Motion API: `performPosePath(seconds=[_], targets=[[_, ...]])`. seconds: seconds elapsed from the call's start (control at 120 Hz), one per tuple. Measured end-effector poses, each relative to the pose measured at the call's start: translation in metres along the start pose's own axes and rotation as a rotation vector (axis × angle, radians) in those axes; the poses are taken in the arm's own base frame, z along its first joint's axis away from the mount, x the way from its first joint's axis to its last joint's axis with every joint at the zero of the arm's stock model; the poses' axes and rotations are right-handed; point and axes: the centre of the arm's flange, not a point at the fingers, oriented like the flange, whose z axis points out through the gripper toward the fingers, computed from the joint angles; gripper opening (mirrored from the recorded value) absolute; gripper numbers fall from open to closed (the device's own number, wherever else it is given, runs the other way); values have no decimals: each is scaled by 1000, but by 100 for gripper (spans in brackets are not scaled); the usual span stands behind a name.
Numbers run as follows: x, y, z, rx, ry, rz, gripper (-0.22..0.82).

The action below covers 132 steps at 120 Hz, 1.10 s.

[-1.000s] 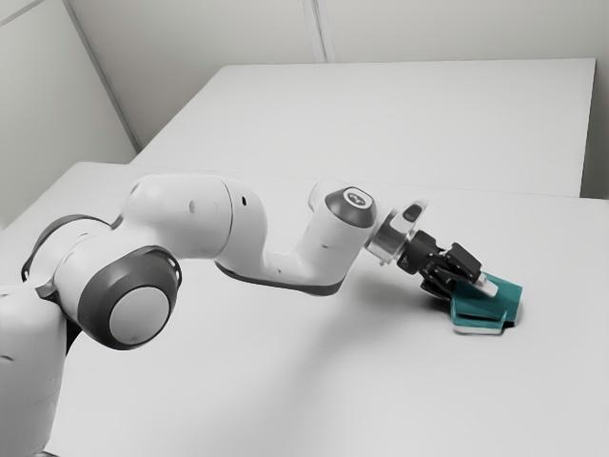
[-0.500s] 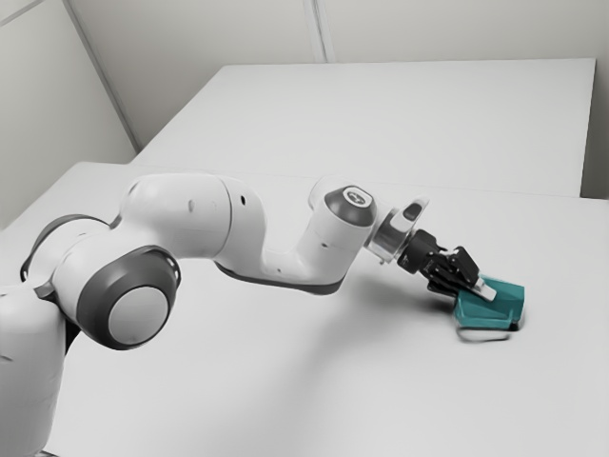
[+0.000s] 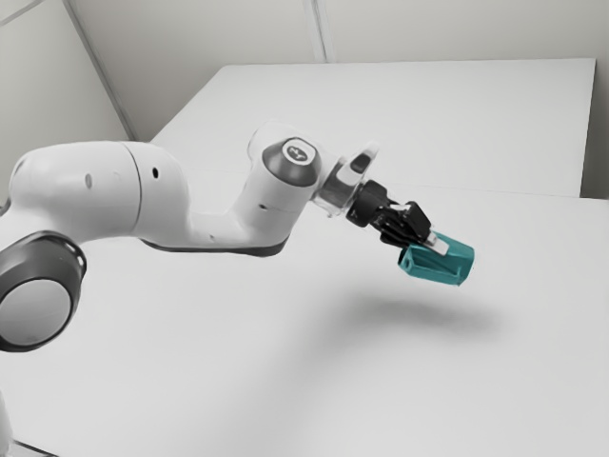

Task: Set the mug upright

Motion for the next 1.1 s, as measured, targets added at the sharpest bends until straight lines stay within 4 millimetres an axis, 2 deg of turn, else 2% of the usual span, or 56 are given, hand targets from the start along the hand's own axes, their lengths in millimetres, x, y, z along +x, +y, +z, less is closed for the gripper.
performPosePath(seconds=[0.217,0.317,0.458,0.75,1.1], targets=[[-2,11,-81,258,-14,133,-18],[-11,16,-104,377,-46,171,-18],[-29,14,-125,529,-101,189,-18],[-62,-20,-154,719,-166,98,-18],[-80,-68,-195,868,-190,-37,-18]])
